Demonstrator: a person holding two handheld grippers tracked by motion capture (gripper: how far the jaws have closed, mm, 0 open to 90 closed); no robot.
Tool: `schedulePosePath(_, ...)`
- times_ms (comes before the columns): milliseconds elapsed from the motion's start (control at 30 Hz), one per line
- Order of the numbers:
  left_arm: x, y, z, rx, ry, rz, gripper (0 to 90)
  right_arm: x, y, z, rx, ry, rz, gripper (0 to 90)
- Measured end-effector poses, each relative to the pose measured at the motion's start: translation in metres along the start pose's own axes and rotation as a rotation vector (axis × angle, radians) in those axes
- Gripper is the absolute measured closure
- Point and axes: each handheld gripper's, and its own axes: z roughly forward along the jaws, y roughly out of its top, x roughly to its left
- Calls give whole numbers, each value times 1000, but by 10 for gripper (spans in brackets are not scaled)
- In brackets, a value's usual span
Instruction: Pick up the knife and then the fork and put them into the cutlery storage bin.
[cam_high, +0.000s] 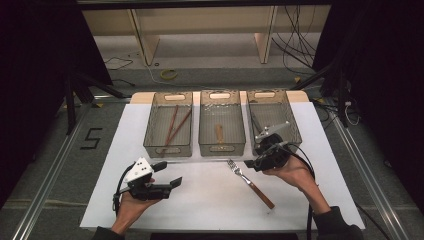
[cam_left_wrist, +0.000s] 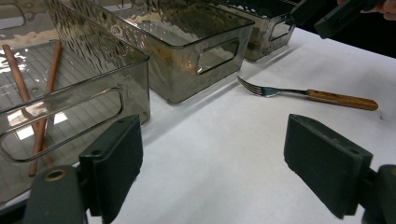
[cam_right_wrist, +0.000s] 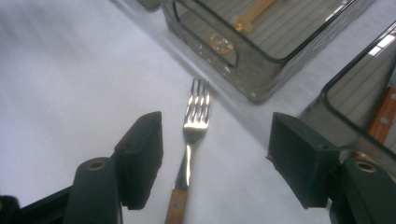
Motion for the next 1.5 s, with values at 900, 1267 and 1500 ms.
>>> schedulePosePath(900, 0, 0, 0, 1, 2, 1, 191, 18, -23, 19, 173, 18, -54, 383)
schedulePosePath(1267, 0, 0, 0, 1, 1, 1, 191, 21, -33, 29, 240, -1, -67, 457)
schedulePosePath(1500, 0, 0, 0, 1, 1, 2, 191, 23, -37, 34, 264, 1, -77, 492)
